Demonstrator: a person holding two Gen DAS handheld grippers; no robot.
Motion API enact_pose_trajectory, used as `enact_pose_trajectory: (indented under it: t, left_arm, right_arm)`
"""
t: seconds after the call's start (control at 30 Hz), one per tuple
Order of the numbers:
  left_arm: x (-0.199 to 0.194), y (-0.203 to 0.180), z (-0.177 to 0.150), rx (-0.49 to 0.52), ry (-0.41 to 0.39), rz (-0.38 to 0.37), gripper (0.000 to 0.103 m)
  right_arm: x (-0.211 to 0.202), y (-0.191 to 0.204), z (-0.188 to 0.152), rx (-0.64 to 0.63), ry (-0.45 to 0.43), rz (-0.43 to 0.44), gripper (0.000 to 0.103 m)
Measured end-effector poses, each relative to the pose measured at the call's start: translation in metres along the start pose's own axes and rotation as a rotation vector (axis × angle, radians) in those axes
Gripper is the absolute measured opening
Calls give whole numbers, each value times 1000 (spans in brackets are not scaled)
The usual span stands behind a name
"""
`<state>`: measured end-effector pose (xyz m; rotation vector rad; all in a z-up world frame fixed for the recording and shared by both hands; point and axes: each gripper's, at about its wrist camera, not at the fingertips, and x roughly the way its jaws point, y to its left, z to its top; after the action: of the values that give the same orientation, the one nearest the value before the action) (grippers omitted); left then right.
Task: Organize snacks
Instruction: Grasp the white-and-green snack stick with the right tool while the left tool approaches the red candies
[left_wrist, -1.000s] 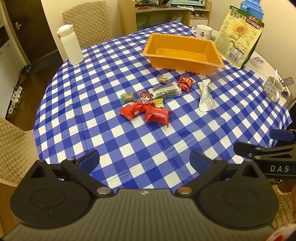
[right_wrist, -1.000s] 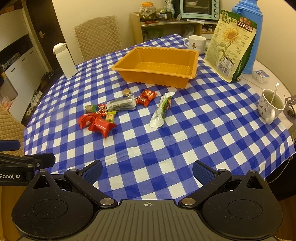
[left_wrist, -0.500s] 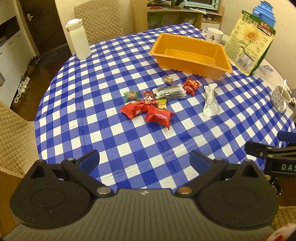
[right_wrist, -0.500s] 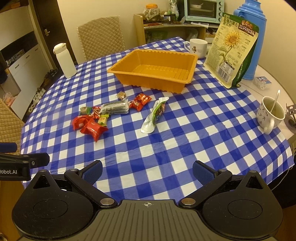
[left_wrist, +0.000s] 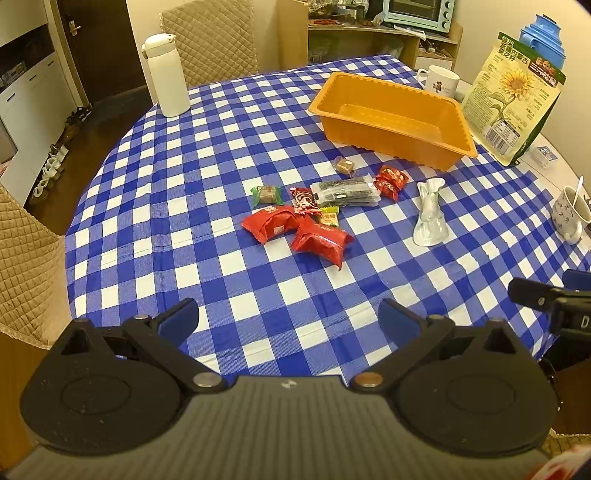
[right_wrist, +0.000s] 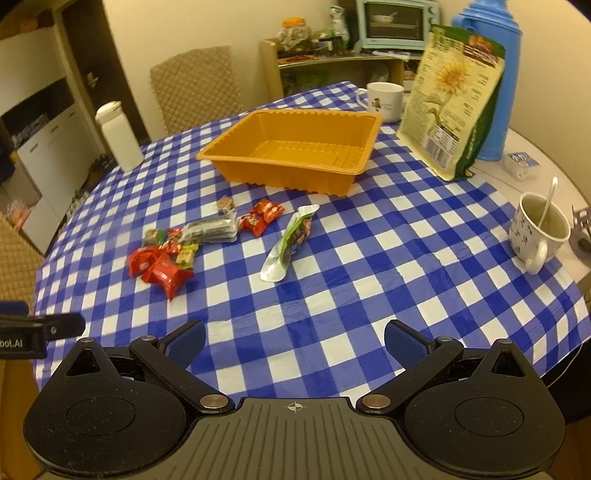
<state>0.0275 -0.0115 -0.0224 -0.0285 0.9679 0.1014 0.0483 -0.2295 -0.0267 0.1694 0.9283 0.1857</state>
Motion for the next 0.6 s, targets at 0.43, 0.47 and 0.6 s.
enact_pose_trajectory:
  t: [0.43, 0.47, 0.6]
  left_arm:
    - [42, 3, 22, 4, -11, -41, 93]
    - [45, 4, 24, 4, -15, -44, 93]
    - [58, 8, 34, 3, -20, -40, 92]
  right_arm:
    - [24, -12, 11, 19, -48, 23, 97]
    - [28, -11, 13, 19, -48, 31, 94]
    - [49, -11, 23, 42, -23, 42, 86]
